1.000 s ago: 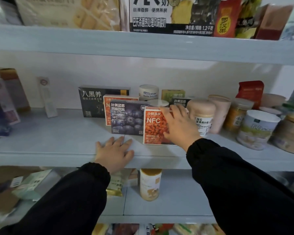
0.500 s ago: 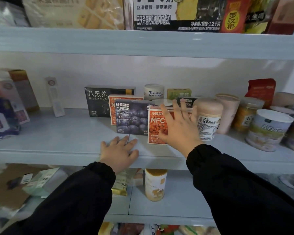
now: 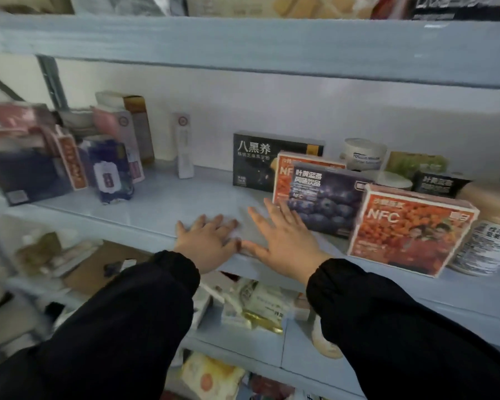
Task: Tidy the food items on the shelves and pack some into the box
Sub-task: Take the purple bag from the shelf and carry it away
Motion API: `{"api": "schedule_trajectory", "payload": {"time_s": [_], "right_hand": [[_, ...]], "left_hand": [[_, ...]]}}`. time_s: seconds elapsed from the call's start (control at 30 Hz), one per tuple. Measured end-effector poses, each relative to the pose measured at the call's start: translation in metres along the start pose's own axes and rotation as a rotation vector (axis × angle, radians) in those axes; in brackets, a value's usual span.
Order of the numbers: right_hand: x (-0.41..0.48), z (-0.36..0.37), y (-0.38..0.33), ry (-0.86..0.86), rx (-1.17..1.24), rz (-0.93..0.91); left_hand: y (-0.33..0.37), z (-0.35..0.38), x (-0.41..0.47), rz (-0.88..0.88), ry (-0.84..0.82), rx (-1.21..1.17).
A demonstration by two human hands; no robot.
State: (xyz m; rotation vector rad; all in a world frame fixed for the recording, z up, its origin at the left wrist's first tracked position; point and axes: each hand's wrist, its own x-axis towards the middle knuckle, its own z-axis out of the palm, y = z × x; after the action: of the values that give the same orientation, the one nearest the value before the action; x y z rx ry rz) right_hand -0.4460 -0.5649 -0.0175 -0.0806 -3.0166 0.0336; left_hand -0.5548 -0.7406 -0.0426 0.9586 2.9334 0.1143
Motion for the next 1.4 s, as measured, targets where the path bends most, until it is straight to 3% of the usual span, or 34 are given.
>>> {"api": "schedule_trajectory", "payload": {"time_s": [0.13, 0.23, 0.33, 0.4, 0.57, 0.7, 0.83, 1.07, 1.17, 1.27, 1.4], "right_hand": [[0.056, 0.019, -0.050, -0.148, 0.117, -0.018], [0.097, 0.026, -0.084, -0.272, 0.148, -0.025], [0.138, 0.030, -0.112, -0.336, 0.107, -0.037], [0.164, 0.032, -0.129, -0.350, 0.095, -0.040], [0.214, 0.035, -0.165, -0.327, 0.077, -0.041], [0.236, 0.040, -0.180, -0.277, 0.099, -0.033], [0.242, 0.041, -0.180, -0.237, 0.147, -0.038], [0.244, 0.043, -0.177, -0.175, 0.266, -0.037], [0.244, 0.043, -0.174, -0.094, 0.486, -0.012], [0.241, 0.040, -0.163, 0.003, 0.997, 0.061], [0.240, 0.042, -0.154, 0.063, 1.420, 0.078]], "left_hand": [[-0.082, -0.006, -0.006, -0.098, 0.012, -0.035], [-0.134, -0.010, -0.014, -0.074, 0.076, -0.058], [-0.179, -0.018, -0.019, -0.077, 0.151, -0.228], [-0.205, -0.023, -0.016, -0.111, 0.261, -0.359], [-0.258, -0.034, -0.001, -0.395, 0.576, -0.775], [-0.286, -0.038, 0.025, -0.416, 0.538, -0.938], [-0.293, -0.042, 0.046, -0.298, 0.504, -1.101], [-0.298, -0.040, 0.062, -0.252, 0.518, -1.074], [-0.290, -0.040, 0.061, -0.217, 0.526, -1.014], [-0.267, -0.041, 0.061, -0.085, 0.532, -1.053], [-0.219, -0.042, 0.079, 0.053, 0.379, -1.355]]}}
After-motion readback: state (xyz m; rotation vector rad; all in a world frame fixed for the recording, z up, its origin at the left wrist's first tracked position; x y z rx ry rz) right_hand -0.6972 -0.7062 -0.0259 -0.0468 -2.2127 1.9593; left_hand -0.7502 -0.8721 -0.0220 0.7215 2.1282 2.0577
